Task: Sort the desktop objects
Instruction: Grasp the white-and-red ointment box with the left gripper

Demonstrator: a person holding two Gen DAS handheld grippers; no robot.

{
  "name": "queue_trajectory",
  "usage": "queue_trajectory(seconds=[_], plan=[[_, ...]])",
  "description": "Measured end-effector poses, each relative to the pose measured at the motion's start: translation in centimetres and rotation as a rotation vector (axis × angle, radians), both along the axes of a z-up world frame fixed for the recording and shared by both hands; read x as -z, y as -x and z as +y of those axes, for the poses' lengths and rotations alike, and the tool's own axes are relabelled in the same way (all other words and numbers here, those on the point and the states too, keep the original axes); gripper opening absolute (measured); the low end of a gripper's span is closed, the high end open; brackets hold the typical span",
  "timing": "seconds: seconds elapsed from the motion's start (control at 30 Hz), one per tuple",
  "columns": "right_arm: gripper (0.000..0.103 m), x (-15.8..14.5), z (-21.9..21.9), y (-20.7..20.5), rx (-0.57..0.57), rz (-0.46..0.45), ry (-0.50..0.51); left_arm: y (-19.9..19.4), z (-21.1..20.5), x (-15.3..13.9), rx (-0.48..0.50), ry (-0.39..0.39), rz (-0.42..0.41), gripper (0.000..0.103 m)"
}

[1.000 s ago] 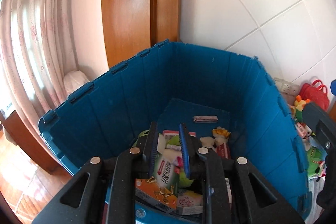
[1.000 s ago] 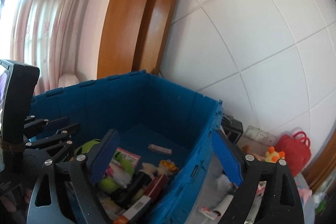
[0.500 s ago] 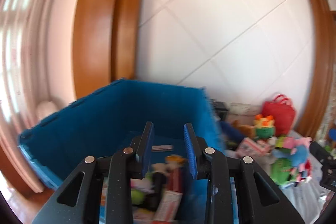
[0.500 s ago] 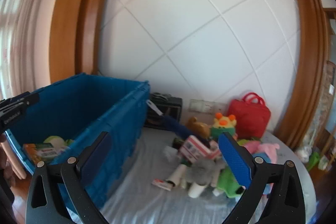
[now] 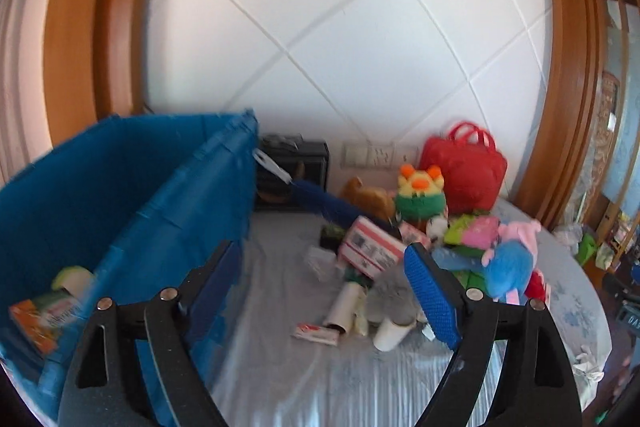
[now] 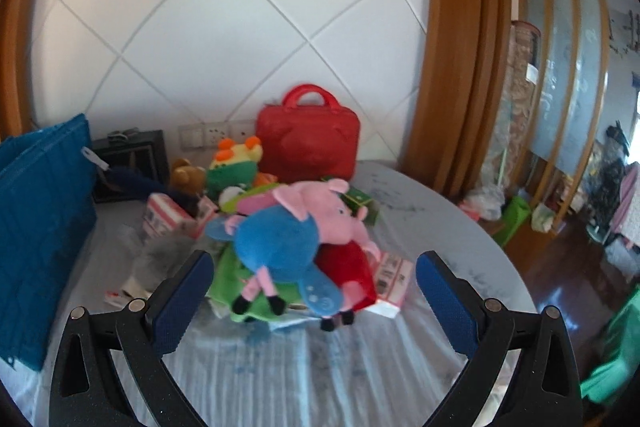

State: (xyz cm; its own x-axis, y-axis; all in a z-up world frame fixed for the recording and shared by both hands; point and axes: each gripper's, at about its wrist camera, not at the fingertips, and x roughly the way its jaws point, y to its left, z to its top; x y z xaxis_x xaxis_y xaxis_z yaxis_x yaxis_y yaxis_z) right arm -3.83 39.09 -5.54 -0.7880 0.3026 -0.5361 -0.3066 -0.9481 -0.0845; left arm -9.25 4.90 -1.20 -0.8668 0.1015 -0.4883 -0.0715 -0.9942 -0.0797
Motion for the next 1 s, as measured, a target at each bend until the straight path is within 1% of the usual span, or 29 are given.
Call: queue_trajectory(seconds=[0.03,0.13,0.23,0.3,0.33,0.4,0.5,0.6,0.67,0.7,0.8,0.87,1.0], plan=[[0.103,0.9,2.1,0.4,0.013,-0.028,0.011,0.9,0.9,1.1,-0.003,0.008,-0.030,0.085],[0.103,3.4,6.9,1.4,0.028,-0.105,0.033,3.5,2.4,5.1,-0.063,0.033,-0.134,0.085],[0.103,6.9,11.2,3.1,0.045,-0.194,0.058,6.0,2.8,10.3,-0.138,0.079,-0.262,0.085],[0.103,9.0,13.5,4.0,0.049,-0.251,0.079,7.4,2.4,14.0,-0.189,0.094,-0.355,0.084],[0.103,10.0,14.6,4.5,0.053,-0.276,0.087,8.1,2.4,15.8,-0.205,0.093,-0.396,0.080],[0.103,11.6,16.0,5.1,0.059,-0.320,0.104,9.4,2.1,19.4,-0.236,0.086,-0.476,0.078],[0.103,13.8,17.7,5.4,0.063,-0.373,0.140,10.7,2.5,22.6,-0.244,0.089,-0.531,0.077],[0.103,14.9,18.4,5.7,0.056,-0.418,0.160,12.1,3.2,25.1,-0.227,0.098,-0.561,0.076],[0.103,15.6,18.7,6.3,0.042,-0.453,0.167,12.8,3.5,26.0,-0.223,0.115,-0.571,0.077],[0.103,15.9,18.7,6.6,0.032,-0.466,0.167,13.2,3.6,26.6,-0.219,0.110,-0.578,0.077],[0.103,16.9,19.3,8.2,0.030,-0.488,0.176,14.4,3.4,28.0,-0.245,0.126,-0.597,0.076],[0.103,17.8,19.7,9.6,0.028,-0.494,0.212,15.0,3.1,28.2,-0.259,0.142,-0.587,0.077],[0.103,19.4,20.2,12.5,0.032,-0.503,0.275,15.1,1.9,27.7,-0.278,0.153,-0.619,0.076]])
